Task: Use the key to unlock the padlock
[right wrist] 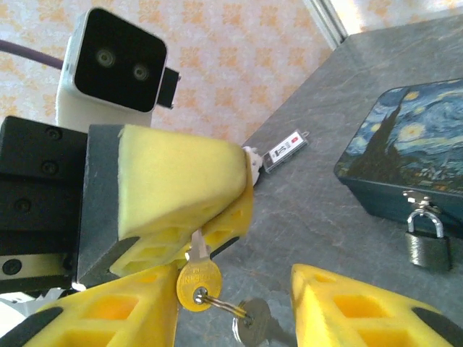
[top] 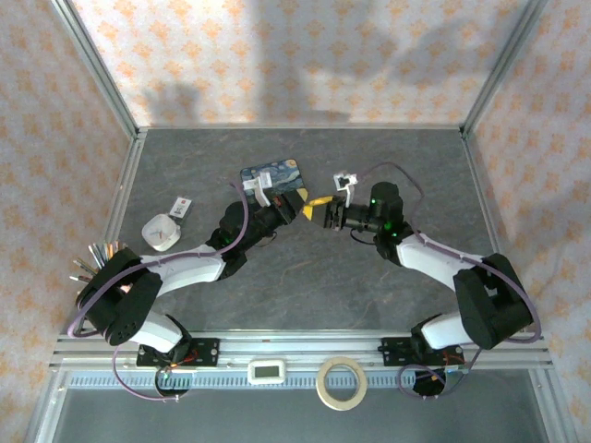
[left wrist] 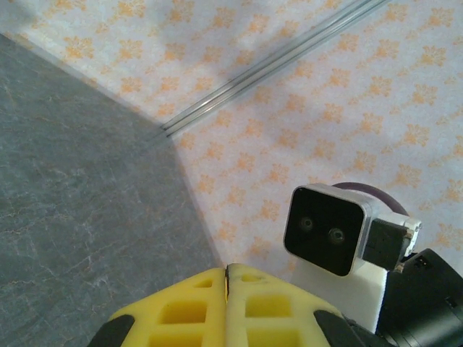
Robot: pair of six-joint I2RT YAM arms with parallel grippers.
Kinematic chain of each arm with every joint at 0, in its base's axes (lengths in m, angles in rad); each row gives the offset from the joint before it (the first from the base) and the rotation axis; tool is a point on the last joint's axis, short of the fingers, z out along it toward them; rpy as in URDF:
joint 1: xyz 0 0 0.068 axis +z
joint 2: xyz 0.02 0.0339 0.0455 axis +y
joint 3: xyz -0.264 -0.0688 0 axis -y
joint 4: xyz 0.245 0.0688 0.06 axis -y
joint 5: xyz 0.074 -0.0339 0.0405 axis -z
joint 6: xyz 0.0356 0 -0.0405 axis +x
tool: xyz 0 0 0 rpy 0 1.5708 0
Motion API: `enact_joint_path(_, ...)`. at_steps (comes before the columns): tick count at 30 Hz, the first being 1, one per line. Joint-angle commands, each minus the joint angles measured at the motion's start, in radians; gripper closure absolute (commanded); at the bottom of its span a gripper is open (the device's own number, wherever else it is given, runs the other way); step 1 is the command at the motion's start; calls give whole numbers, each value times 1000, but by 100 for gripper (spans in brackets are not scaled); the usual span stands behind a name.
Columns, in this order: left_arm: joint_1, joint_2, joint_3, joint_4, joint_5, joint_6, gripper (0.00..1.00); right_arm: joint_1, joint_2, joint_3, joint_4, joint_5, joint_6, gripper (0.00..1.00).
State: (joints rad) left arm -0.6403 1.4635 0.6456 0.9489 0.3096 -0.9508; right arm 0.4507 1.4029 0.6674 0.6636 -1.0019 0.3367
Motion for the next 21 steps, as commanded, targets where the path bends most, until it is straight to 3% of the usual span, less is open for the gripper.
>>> enact_joint_path(1, 3, -18, -10, 99, 35, 1, 100, -1, 13, 28, 66, -54, 17, 55)
enact_joint_path(8, 2, 15, -5, 154, 62, -46, 100, -1, 53, 23, 98, -52, 32, 61)
enact_joint_path(14, 3, 10, -3, 156, 62, -60, 100, 0, 57, 29, 107, -24, 31, 87)
enact_joint_path(19, 4, -3, -3, 123, 36, -68, 100, 0, 23, 46, -1, 22, -49, 99)
enact_joint_path(20, 3, -7, -1, 108, 30, -68, 90, 2, 11, 46, -16, 39, -65, 99)
enact_joint_path(21, 4, -14, 3, 85, 20, -67, 73, 4, -3, 46, -41, 65, -87, 100)
